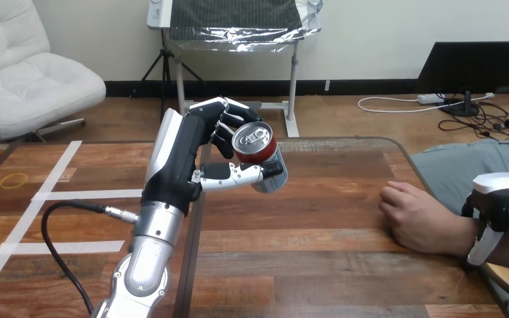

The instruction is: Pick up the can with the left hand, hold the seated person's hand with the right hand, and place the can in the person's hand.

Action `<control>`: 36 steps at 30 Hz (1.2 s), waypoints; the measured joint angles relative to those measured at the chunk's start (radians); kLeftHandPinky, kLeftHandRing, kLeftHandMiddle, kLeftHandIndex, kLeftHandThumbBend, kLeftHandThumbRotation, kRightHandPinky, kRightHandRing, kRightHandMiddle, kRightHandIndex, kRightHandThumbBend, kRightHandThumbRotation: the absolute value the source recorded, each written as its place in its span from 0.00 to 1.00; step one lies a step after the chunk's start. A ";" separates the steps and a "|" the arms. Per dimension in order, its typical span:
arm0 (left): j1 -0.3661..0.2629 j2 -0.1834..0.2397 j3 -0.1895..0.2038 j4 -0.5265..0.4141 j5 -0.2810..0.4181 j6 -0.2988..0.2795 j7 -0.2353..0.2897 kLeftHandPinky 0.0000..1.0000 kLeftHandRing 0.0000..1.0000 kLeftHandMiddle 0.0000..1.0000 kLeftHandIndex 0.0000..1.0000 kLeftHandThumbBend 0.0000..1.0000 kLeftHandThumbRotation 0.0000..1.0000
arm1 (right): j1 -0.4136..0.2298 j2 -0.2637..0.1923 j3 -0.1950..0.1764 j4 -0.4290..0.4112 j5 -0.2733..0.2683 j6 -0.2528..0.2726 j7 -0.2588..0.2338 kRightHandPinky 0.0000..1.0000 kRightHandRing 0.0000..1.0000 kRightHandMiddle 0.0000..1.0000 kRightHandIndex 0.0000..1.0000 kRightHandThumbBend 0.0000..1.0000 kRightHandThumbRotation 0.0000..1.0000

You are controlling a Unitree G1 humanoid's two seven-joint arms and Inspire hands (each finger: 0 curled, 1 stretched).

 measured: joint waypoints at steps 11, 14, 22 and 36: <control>0.000 0.000 0.000 0.000 0.001 0.000 -0.003 0.36 0.41 0.46 0.52 0.62 0.00 | -0.004 0.005 0.000 -0.004 0.015 0.013 0.021 0.59 0.76 0.84 0.87 0.70 0.18; 0.000 0.000 0.000 0.000 0.001 0.000 -0.003 0.36 0.41 0.46 0.52 0.62 0.00 | -0.004 0.005 0.000 -0.004 0.016 0.013 0.025 0.59 0.77 0.84 0.87 0.70 0.18; 0.000 0.000 0.000 0.000 0.001 0.000 -0.003 0.37 0.41 0.46 0.52 0.62 0.00 | -0.004 0.005 0.000 -0.007 0.018 0.017 0.050 0.62 0.79 0.86 0.88 0.68 0.18; 0.000 0.000 0.001 0.000 0.002 0.000 -0.004 0.37 0.41 0.46 0.52 0.63 0.00 | -0.008 0.007 -0.001 -0.021 0.027 0.049 0.115 0.66 0.82 0.89 0.90 0.68 0.17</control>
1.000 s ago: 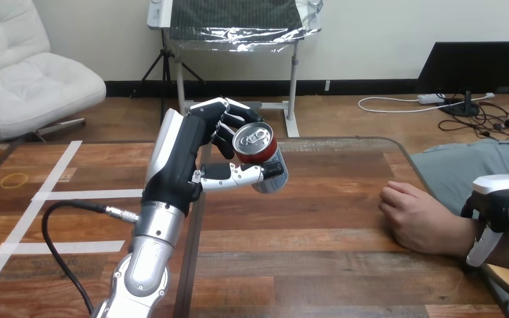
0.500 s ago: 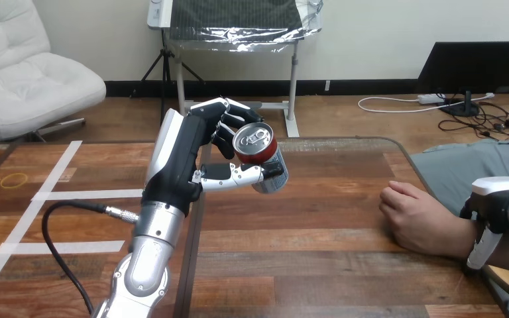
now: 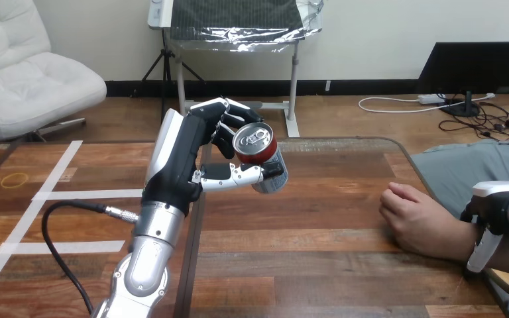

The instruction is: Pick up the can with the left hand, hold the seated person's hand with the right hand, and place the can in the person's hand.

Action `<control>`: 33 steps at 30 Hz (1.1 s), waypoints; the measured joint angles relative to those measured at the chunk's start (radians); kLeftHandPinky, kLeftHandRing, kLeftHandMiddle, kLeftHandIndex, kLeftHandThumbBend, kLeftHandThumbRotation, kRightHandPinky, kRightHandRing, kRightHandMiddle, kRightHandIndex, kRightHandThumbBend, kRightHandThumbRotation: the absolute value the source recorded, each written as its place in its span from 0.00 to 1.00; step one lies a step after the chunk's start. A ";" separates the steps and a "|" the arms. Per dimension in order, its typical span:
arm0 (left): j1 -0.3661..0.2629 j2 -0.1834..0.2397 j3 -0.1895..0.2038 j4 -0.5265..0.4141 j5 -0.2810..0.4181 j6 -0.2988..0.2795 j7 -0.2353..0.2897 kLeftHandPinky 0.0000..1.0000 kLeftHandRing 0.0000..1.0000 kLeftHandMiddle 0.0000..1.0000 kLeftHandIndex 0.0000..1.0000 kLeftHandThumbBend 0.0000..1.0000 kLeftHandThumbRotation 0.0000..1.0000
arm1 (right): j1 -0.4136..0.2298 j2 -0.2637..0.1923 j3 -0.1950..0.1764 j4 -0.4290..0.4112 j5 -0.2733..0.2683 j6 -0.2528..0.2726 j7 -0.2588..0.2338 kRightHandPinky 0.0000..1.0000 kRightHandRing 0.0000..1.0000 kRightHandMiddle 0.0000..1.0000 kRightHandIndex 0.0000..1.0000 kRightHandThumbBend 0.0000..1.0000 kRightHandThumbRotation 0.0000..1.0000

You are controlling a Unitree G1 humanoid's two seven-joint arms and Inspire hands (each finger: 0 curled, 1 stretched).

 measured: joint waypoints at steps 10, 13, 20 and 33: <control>0.000 0.000 0.000 0.000 0.001 0.000 0.000 0.37 0.41 0.46 0.52 0.62 0.00 | -0.002 0.000 0.001 -0.005 0.010 0.001 0.027 0.69 0.82 0.87 0.88 0.70 0.19; 0.000 0.000 0.000 0.000 0.000 0.000 -0.001 0.37 0.42 0.47 0.52 0.61 0.00 | -0.002 0.000 0.001 -0.006 0.010 0.001 0.030 0.67 0.80 0.85 0.86 0.70 0.19; 0.000 0.000 0.001 0.000 -0.001 0.000 -0.005 0.37 0.42 0.47 0.52 0.61 0.00 | 0.001 -0.001 0.001 -0.015 0.011 -0.002 0.029 0.58 0.70 0.76 0.80 0.72 0.15; 0.000 0.000 0.001 0.000 -0.001 0.000 -0.008 0.37 0.41 0.47 0.52 0.61 0.00 | 0.013 -0.009 0.004 -0.035 0.007 0.005 0.019 0.30 0.43 0.54 0.71 0.72 0.10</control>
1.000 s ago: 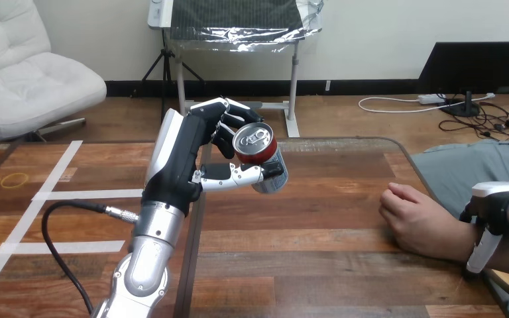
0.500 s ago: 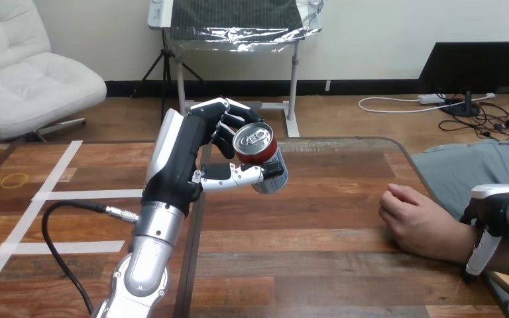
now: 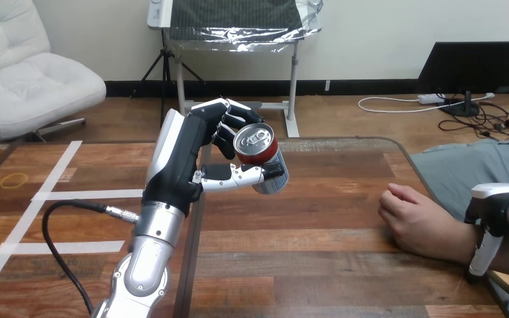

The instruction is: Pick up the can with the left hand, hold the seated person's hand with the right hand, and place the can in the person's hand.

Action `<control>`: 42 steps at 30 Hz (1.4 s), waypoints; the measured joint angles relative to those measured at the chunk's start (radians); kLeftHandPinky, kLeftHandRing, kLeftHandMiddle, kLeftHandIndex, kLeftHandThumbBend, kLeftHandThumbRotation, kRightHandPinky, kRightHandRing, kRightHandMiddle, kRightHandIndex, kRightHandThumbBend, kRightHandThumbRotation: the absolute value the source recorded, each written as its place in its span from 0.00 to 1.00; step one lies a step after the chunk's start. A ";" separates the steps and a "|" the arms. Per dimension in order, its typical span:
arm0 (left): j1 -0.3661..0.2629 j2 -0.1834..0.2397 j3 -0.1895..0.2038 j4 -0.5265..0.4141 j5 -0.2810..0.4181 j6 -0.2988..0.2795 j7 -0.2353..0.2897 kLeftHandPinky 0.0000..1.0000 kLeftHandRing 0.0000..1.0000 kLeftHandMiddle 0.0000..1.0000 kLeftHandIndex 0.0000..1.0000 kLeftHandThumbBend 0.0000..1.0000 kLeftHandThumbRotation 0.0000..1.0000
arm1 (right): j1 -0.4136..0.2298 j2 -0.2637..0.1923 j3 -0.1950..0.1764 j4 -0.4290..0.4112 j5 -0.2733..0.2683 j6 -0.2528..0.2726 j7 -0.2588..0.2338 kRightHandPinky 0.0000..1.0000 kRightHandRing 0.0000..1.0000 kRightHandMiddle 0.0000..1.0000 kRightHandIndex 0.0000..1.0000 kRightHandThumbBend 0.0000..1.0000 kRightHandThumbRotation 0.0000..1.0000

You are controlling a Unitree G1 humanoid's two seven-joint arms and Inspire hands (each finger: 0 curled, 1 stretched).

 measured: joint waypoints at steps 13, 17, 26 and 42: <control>0.000 0.000 0.000 0.000 0.000 0.000 -0.007 0.37 0.41 0.46 0.53 0.61 0.00 | 0.024 -0.002 0.000 -0.027 0.001 0.031 -0.035 0.19 0.32 0.45 0.61 0.71 0.02; 0.000 0.000 0.000 0.000 0.000 0.000 -0.010 0.37 0.41 0.46 0.53 0.61 0.00 | 0.036 -0.002 -0.003 -0.046 0.003 0.045 -0.045 0.19 0.32 0.45 0.58 0.71 0.01; 0.000 0.000 0.000 0.000 0.000 0.002 -0.016 0.37 0.41 0.46 0.53 0.61 0.00 | 0.087 -0.008 -0.037 -0.106 0.037 0.051 -0.093 0.22 0.34 0.45 0.53 0.70 0.00; 0.000 0.000 0.000 0.000 -0.001 0.006 -0.023 0.38 0.42 0.46 0.53 0.61 0.00 | 0.152 -0.019 -0.086 -0.172 0.063 0.039 -0.142 0.37 0.39 0.48 0.50 0.70 0.00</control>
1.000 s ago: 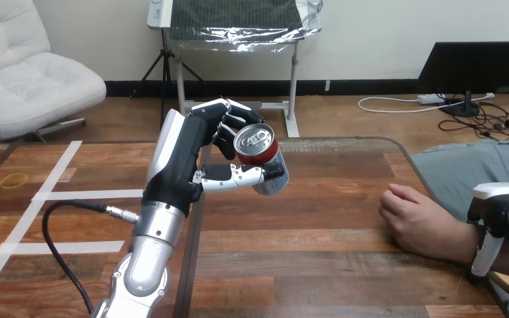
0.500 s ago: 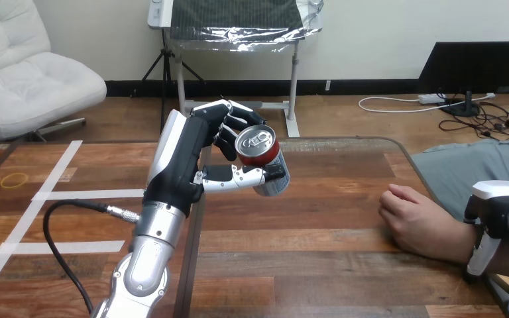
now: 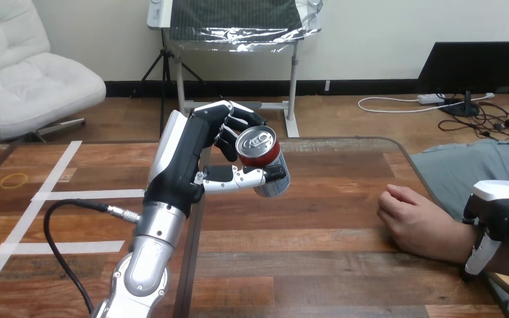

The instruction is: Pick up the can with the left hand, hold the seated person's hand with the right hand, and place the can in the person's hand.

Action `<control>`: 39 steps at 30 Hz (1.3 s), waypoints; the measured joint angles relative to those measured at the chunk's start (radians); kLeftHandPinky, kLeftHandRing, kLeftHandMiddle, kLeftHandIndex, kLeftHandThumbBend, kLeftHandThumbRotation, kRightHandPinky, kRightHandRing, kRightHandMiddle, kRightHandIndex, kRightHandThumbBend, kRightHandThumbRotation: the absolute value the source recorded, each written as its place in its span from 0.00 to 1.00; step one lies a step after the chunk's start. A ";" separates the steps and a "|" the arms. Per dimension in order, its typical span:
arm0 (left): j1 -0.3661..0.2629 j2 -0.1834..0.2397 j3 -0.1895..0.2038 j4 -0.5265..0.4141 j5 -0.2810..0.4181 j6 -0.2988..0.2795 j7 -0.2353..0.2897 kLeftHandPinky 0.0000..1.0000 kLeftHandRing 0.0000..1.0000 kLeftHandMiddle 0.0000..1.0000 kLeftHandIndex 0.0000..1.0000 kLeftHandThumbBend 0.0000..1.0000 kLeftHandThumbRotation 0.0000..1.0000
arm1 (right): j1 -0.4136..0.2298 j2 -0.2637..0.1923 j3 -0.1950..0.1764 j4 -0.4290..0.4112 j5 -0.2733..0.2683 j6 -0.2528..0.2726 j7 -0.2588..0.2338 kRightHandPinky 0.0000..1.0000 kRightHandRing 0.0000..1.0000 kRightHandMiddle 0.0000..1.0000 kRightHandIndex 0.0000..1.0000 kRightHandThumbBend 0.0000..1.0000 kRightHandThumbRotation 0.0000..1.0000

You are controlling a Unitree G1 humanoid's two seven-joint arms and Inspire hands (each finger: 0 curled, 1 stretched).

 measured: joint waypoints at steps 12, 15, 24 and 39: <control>0.000 -0.002 0.000 0.000 -0.001 0.018 -0.011 0.38 0.42 0.46 0.53 0.61 0.00 | 0.068 -0.028 -0.043 -0.082 0.036 -0.024 -0.027 0.38 0.40 0.47 0.50 0.73 0.00; 0.000 -0.003 0.000 0.000 -0.001 0.020 -0.011 0.38 0.42 0.46 0.53 0.61 0.00 | 0.085 -0.033 -0.052 -0.103 0.041 -0.030 -0.032 0.36 0.41 0.48 0.50 0.73 0.00; 0.000 -0.011 -0.001 0.000 -0.001 0.036 -0.012 0.37 0.41 0.46 0.53 0.61 0.00 | 0.142 -0.045 -0.094 -0.170 0.072 -0.048 -0.055 0.35 0.42 0.48 0.51 0.73 0.00; -0.001 -0.015 -0.009 0.000 -0.001 0.054 -0.029 0.37 0.41 0.46 0.53 0.60 0.00 | 0.221 -0.067 -0.161 -0.266 0.121 -0.083 -0.080 0.35 0.41 0.47 0.53 0.72 0.00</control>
